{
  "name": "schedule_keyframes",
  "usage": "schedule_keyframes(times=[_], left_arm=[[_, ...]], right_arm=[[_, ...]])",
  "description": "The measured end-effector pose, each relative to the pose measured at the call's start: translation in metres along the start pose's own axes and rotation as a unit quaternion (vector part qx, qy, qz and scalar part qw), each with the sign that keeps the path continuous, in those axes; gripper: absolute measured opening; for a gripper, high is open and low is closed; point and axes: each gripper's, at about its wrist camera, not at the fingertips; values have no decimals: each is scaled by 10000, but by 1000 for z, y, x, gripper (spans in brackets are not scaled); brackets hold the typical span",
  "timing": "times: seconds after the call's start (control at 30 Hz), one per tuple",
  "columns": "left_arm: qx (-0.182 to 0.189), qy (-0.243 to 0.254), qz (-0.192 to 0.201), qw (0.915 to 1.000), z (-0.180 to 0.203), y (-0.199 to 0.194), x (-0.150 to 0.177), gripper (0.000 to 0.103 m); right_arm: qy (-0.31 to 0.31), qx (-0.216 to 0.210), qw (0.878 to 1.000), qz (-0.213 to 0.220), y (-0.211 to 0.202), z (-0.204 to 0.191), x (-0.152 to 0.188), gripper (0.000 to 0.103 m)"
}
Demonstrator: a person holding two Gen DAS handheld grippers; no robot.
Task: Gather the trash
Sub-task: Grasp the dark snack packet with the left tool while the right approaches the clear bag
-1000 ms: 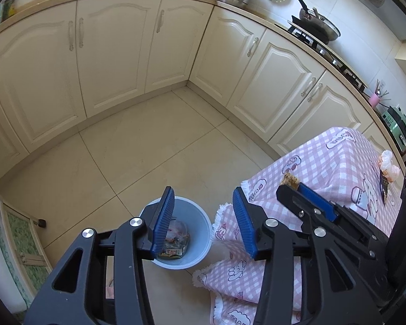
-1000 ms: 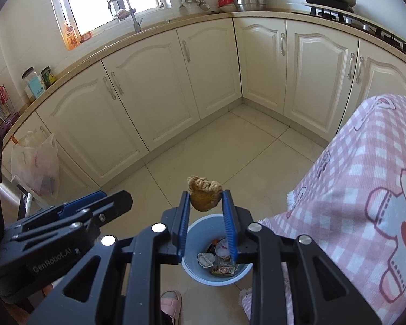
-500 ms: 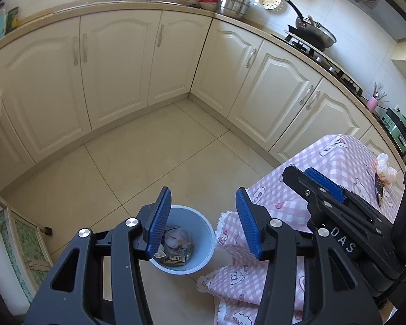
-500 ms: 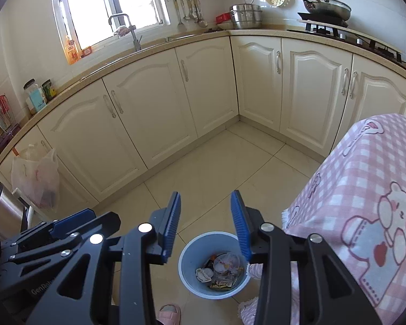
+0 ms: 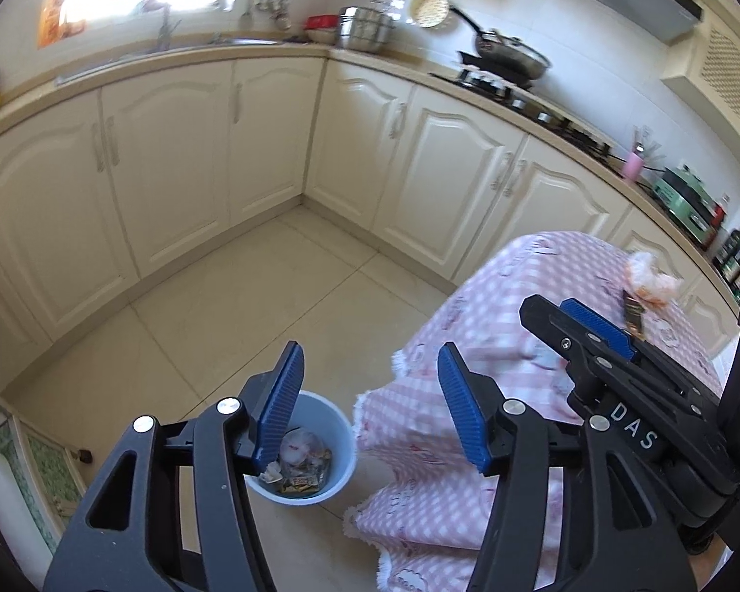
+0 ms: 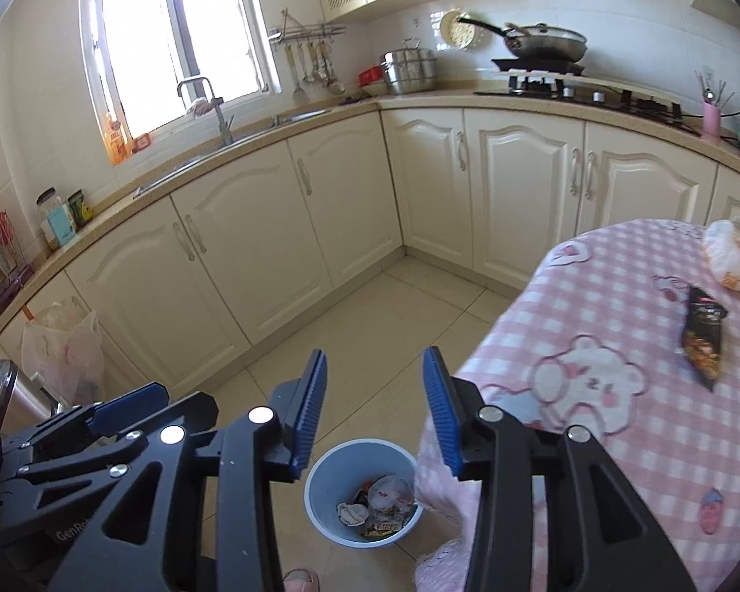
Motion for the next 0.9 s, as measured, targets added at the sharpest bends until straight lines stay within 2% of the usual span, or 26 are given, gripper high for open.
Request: schedule_keyframes(times=[0.13, 0.27, 0.5, 0.7, 0.9], left_arm=[[283, 240, 20, 9993, 35, -5, 0, 56], [585, 618, 7, 9964, 82, -7, 3, 57], [1177, 1377, 13, 9835, 177, 1, 6, 68], [1325, 2117, -93, 9683, 244, 22, 14, 71], [1192, 2540, -279, 9594, 281, 56, 8, 73]], right_arm=[[150, 207, 9994, 229, -32, 27, -2, 41], [477, 531, 9963, 478, -69, 73, -2, 42], [1012, 1262, 9835, 810, -131, 160, 3, 44], [1417, 1696, 9714, 869, -156, 221, 12, 46], [1563, 1839, 9679, 705, -146, 254, 11, 46]])
Point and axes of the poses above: each gripper's, at about its wrist camera, not at the fingertips, and y roughly the way its jaws point, z to its right, x to its underside, and after that the axes turned 6 degrees about -x, right-handed
